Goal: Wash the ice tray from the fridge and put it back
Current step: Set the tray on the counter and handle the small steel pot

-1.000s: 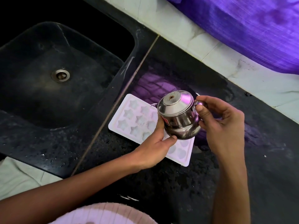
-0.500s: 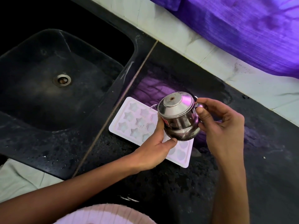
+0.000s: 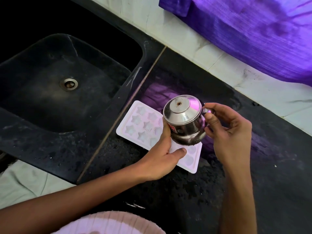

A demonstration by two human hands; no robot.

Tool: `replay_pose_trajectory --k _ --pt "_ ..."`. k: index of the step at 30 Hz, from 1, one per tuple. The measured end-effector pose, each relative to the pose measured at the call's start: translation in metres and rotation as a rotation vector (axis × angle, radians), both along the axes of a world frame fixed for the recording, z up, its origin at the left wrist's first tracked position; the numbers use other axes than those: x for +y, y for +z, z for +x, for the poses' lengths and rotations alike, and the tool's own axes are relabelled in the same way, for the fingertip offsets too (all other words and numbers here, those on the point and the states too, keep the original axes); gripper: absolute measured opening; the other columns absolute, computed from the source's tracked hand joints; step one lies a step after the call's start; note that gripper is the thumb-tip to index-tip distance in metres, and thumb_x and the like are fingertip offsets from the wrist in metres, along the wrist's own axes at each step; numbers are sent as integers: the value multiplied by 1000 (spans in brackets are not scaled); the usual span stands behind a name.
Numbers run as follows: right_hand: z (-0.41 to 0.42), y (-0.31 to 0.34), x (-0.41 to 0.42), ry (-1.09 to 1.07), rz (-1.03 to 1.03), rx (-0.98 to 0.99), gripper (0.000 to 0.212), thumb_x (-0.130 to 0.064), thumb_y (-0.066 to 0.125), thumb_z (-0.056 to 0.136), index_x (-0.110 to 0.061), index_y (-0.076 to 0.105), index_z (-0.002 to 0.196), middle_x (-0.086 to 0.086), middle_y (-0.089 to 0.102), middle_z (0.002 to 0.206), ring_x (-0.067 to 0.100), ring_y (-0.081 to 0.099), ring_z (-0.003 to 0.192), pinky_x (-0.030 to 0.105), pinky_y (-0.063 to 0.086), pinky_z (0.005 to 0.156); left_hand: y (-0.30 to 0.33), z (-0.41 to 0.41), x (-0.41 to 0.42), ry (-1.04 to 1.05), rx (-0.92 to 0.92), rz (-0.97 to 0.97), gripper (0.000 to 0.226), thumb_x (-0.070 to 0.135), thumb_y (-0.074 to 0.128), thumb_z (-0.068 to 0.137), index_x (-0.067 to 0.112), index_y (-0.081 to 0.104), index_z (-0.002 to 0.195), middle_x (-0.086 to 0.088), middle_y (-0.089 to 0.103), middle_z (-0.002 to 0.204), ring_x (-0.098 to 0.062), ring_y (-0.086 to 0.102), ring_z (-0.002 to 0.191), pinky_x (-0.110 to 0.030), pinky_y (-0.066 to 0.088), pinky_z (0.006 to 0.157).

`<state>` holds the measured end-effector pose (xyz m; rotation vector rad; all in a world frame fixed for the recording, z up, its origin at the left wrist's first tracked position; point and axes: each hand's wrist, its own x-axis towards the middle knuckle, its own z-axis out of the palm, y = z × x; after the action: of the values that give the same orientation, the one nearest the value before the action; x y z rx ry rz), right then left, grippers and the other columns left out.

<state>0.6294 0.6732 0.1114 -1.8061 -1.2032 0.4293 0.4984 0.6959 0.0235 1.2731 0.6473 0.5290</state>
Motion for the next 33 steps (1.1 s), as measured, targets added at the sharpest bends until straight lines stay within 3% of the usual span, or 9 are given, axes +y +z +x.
replay_pose_trajectory --k 4,8,14,18,26,33 --pt "-3 1 1 22 -50 -65 23 -15 63 89 -38 68 92 -6 71 88 10 66 79 36 58 73 0 -1 -7 -28 24 -21 92 10 50 95 33 -23 146 22 -12 156 2 -1 143 -31 9 120" --pt "-8 3 2 41 -65 -133 30 -16 62 88 -46 63 88 -12 68 84 5 65 75 38 58 72 1 -1 -9 -33 34 -29 91 9 49 95 28 -24 146 20 -11 157 2 1 143 -28 12 119" --pt "-9 4 1 38 -72 -156 31 -17 63 88 -47 62 86 -14 68 84 7 65 73 39 57 73 1 -1 -8 -52 35 -25 91 9 49 95 27 -24 147 20 -14 157 2 -2 143 -33 11 120" --pt "-8 4 0 26 -71 -149 28 -17 64 88 -45 65 87 -12 69 85 6 65 73 35 58 73 0 -2 -8 -67 47 -34 90 12 49 96 28 -24 146 21 -13 156 2 0 144 -27 12 119" --pt "-9 7 -4 22 -60 -156 25 -15 63 88 -40 67 93 -10 69 89 7 66 83 37 58 76 2 -2 -10 -84 44 -15 90 15 49 95 28 -24 147 24 -14 154 1 1 144 -31 12 120" --pt "-10 9 -7 21 -32 -126 26 -16 63 87 -41 66 92 -10 69 88 4 66 78 27 57 72 5 -4 -10 -88 55 -17 90 17 48 97 31 -26 145 32 -15 146 2 2 141 -21 12 114"
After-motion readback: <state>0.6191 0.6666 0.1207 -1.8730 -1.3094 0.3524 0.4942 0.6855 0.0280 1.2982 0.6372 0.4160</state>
